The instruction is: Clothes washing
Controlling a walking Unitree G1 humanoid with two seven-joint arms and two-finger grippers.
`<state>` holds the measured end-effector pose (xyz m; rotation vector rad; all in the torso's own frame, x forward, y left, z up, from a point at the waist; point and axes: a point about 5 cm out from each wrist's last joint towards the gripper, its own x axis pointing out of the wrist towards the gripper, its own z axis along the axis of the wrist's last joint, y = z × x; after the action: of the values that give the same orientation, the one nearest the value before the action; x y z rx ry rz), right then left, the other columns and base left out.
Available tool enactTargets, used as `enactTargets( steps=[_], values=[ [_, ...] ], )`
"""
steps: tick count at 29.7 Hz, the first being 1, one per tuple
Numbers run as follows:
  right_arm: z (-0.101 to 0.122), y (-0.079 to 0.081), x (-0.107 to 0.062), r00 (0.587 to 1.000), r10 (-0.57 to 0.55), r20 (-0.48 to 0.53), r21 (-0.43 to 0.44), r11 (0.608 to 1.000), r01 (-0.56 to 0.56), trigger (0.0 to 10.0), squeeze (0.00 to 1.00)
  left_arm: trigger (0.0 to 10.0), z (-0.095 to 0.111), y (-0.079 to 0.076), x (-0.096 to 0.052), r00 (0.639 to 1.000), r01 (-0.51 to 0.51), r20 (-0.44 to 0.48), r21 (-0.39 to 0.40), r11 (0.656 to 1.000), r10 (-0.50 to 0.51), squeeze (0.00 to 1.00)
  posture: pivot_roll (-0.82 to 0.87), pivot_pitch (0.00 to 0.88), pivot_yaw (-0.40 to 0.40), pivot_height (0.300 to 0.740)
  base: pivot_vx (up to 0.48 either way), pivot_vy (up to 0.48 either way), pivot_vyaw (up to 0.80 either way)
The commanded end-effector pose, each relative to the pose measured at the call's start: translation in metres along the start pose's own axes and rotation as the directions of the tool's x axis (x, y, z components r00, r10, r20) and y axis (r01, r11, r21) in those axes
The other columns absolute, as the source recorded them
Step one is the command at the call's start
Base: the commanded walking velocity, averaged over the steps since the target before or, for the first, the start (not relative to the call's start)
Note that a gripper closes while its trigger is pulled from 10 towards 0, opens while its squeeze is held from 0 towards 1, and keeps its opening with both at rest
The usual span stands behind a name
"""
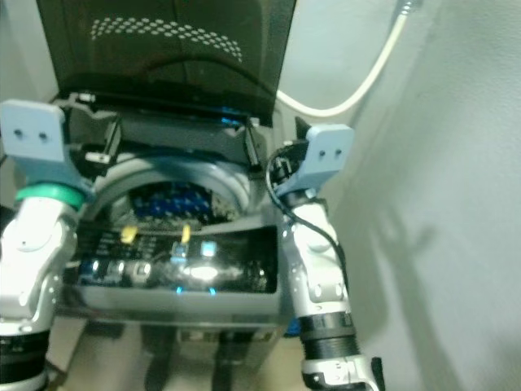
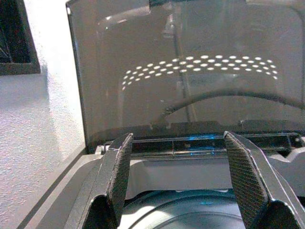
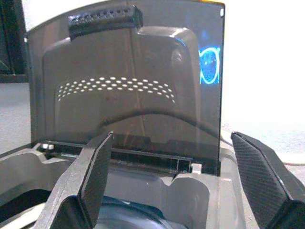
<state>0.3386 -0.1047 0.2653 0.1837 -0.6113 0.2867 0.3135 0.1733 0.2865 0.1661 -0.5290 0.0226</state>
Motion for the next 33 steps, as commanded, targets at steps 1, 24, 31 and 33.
enactTargets(
  steps=[1, 24, 31, 33],
  values=[
    [-0.0033, -0.0026, -0.0033, 1.0, -0.003, -0.012, -0.018, 1.0, 0.002, 10.0, 0.0, 10.0, -0.0002, -0.0035, 0.0001, 1.0, 0.012, 0.006, 0.011, 1.0, -0.012, 0.0, 0.08, 0.034, -0.046, 0.74, -0.296, 0.0, 0.0],
    [-0.0054, -0.0009, -0.0045, 1.0, 0.011, -0.024, -0.049, 0.999, -0.012, 10.0, 0.0, 10.0, -0.0008, -0.0046, 0.0004, 1.0, 0.016, 0.008, 0.029, 0.999, -0.016, 0.0, 0.08, 0.039, -0.043, 0.74, -0.34, 0.0, 0.0],
    [-0.0099, 0.0007, -0.0061, 0.998, 0.033, -0.053, -0.077, 0.996, -0.037, 10.0, 0.0, 10.0, -0.0026, -0.006, 0.0005, 1.0, 0.022, 0.001, 0.031, 0.999, -0.022, 0.0, 0.08, 0.04, -0.042, 0.74, -0.333, 0.0, 0.11],
    [-0.0128, 0.0014, -0.0075, 0.997, 0.044, -0.067, -0.089, 0.995, -0.05, 10.0, 0.0, 10.0, -0.0059, -0.0077, -0.0004, 0.999, 0.032, -0.02, 0.036, 0.999, -0.031, 0.0, 0.08, 0.039, -0.042, 0.74, -0.139, 0.0, 0.79]
  ],
)
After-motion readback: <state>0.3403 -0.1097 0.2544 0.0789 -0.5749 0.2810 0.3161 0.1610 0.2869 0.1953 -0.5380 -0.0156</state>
